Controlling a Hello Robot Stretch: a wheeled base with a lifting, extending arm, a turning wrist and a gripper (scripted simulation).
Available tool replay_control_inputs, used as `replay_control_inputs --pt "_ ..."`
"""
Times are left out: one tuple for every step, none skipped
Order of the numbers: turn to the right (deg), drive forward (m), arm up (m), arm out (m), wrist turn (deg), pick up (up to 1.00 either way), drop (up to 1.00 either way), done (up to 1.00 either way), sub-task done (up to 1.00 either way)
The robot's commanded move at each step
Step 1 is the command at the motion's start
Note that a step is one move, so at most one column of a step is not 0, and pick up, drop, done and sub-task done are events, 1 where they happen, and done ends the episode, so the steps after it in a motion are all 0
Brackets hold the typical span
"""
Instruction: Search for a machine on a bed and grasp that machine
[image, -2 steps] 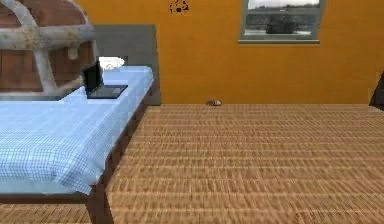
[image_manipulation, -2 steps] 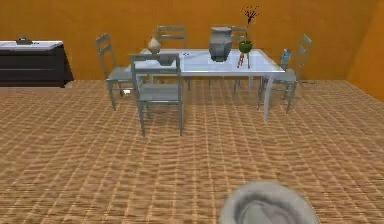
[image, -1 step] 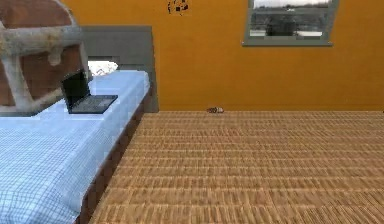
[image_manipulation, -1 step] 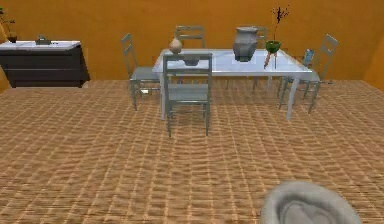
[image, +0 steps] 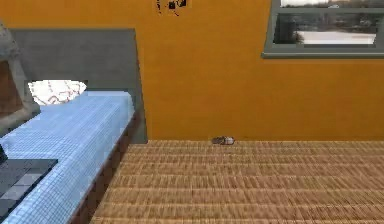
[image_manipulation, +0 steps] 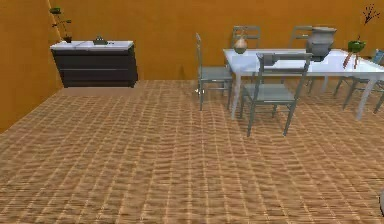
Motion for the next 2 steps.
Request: replay_control_inputs --pt "-45.0 0.0 0.0 0.0 0.0 0.0 0.0 0.0 0.0" --pt "-45.0 0.0 0.0 0.0 0.0 0.0 0.0 0.0 0.0"
